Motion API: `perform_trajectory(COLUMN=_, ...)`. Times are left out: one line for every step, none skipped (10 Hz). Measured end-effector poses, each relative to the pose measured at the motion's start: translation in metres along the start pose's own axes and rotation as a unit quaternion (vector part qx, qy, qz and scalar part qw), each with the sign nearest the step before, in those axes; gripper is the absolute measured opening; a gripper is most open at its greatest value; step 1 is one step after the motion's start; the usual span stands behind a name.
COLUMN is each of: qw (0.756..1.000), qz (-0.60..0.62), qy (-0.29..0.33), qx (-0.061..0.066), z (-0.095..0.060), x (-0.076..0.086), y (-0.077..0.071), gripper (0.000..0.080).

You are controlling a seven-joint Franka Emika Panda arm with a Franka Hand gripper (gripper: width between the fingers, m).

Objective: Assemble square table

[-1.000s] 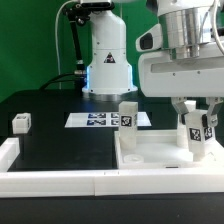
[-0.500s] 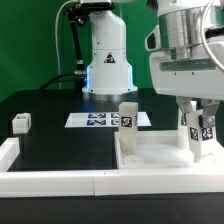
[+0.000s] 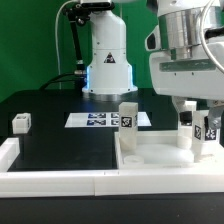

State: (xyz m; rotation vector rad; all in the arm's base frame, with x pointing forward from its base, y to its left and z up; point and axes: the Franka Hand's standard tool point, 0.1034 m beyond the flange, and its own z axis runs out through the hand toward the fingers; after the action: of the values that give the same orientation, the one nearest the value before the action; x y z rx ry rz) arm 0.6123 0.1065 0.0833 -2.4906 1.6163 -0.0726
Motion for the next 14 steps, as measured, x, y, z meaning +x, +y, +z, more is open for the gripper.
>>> perform_trajectory(qw=0.998, qz=-0.058, qy=0.000, qx=0.000, z=0.000, x=0.001, y=0.000, gripper=0.0634)
perform_trajectory(qw=0.994, qz=-0.105, qy=0.001, qx=0.001, z=-0.001, x=0.001, y=-0.001, gripper=0.0645)
perform_trajectory(qw=0.989, qz=-0.146, qy=0.002, qx=0.001, z=-0.001, x=0.001, y=-0.002, gripper=0.0645)
perform_trajectory(qw=0.982, qz=-0.187, qy=0.002, qx=0.002, z=-0.001, x=0.000, y=-0.003, gripper=0.0649)
perform_trajectory(qw=0.978, qz=-0.206, qy=0.000, qx=0.001, z=-0.002, x=-0.003, y=-0.005, gripper=0.0649)
perform_trajectory(qw=0.967, qz=-0.256, qy=0.001, qx=-0.003, z=-0.002, x=-0.004, y=-0.005, gripper=0.0649)
perform_trajectory(qw=0.957, qz=-0.290, qy=0.002, qx=-0.007, z=-0.002, x=-0.005, y=-0.005, gripper=0.0649)
perform_trajectory(qw=0.950, qz=-0.313, qy=0.003, qx=-0.012, z=-0.002, x=-0.006, y=-0.006, gripper=0.0649)
perform_trajectory(qw=0.931, qz=-0.363, qy=0.006, qx=-0.021, z=-0.001, x=-0.008, y=-0.005, gripper=0.0649)
perform_trajectory(qw=0.913, qz=-0.407, qy=0.009, qx=-0.029, z=-0.001, x=-0.010, y=-0.006, gripper=0.0649)
perform_trajectory(qw=0.899, qz=-0.436, qy=0.009, qx=-0.031, z=-0.001, x=-0.011, y=-0.006, gripper=0.0649)
perform_trajectory(qw=0.889, qz=-0.456, qy=0.009, qx=-0.031, z=-0.001, x=-0.009, y=-0.005, gripper=0.0649)
perform_trajectory(qw=0.871, qz=-0.491, qy=0.008, qx=-0.032, z=-0.001, x=-0.008, y=-0.005, gripper=0.0649)
perform_trajectory(qw=0.852, qz=-0.522, qy=0.007, qx=-0.032, z=-0.001, x=-0.008, y=-0.005, gripper=0.0649)
